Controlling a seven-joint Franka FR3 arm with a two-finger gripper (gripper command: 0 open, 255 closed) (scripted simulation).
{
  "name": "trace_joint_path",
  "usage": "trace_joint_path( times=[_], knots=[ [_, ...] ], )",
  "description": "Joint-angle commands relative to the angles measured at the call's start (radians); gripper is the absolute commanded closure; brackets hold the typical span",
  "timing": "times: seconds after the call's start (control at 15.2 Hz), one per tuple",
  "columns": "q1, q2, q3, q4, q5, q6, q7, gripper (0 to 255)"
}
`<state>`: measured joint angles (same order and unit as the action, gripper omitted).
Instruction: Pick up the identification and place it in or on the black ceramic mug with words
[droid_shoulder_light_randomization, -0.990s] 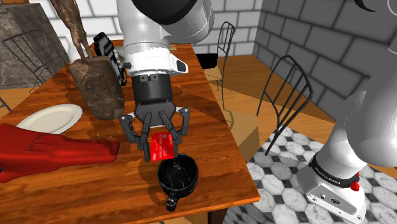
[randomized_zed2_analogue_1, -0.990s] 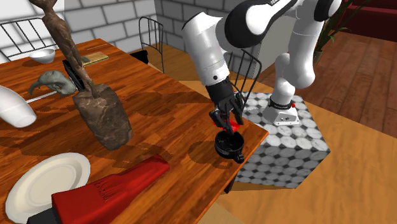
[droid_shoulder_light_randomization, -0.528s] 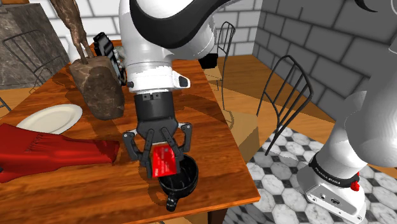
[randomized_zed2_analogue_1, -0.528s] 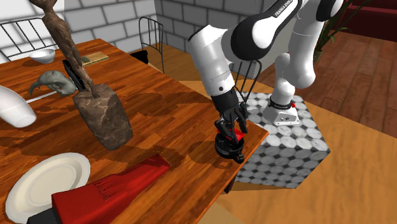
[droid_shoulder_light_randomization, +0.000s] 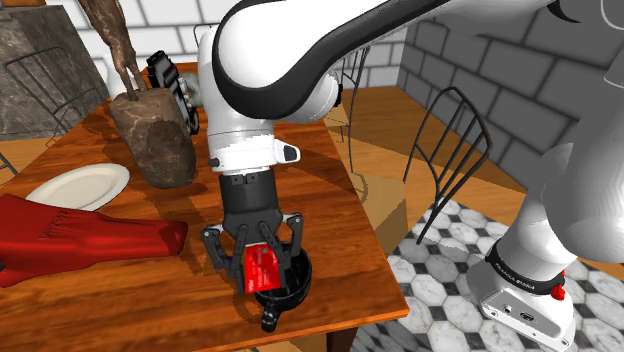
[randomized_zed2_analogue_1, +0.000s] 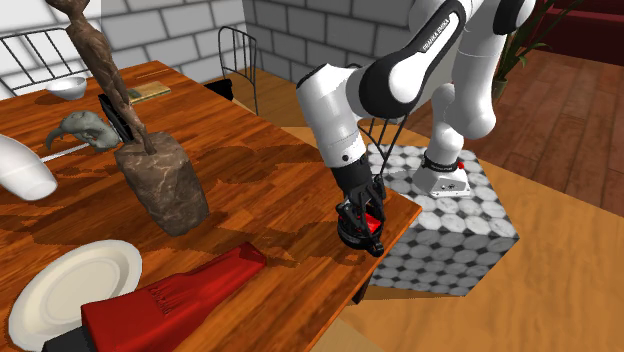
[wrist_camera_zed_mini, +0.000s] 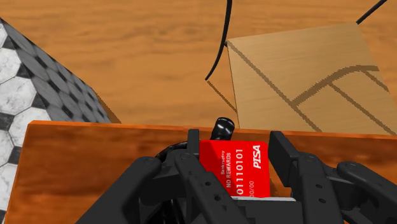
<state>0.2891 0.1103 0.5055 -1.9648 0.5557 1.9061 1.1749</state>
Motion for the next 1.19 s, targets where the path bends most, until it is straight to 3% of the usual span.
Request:
trace_joint_path(
  times=[0.0,0.53,0.59,0.92,1.12],
  knots=[
    [0.003,0.013,0.002,-0.016,-0.001,0.028,-0.01,255],
    [0.004,0.013,0.001,-0.016,-0.001,0.028,-0.01,255],
    [0.004,0.013,0.001,-0.016,-0.001,0.028,-0.01,0],
    [0.004,0.013,0.001,-0.016,-0.001,0.028,-0.01,0],
    [-0.023,-0.004,-0.018,0.052,-0.014,-0.067,-0.003,0]
  ],
)
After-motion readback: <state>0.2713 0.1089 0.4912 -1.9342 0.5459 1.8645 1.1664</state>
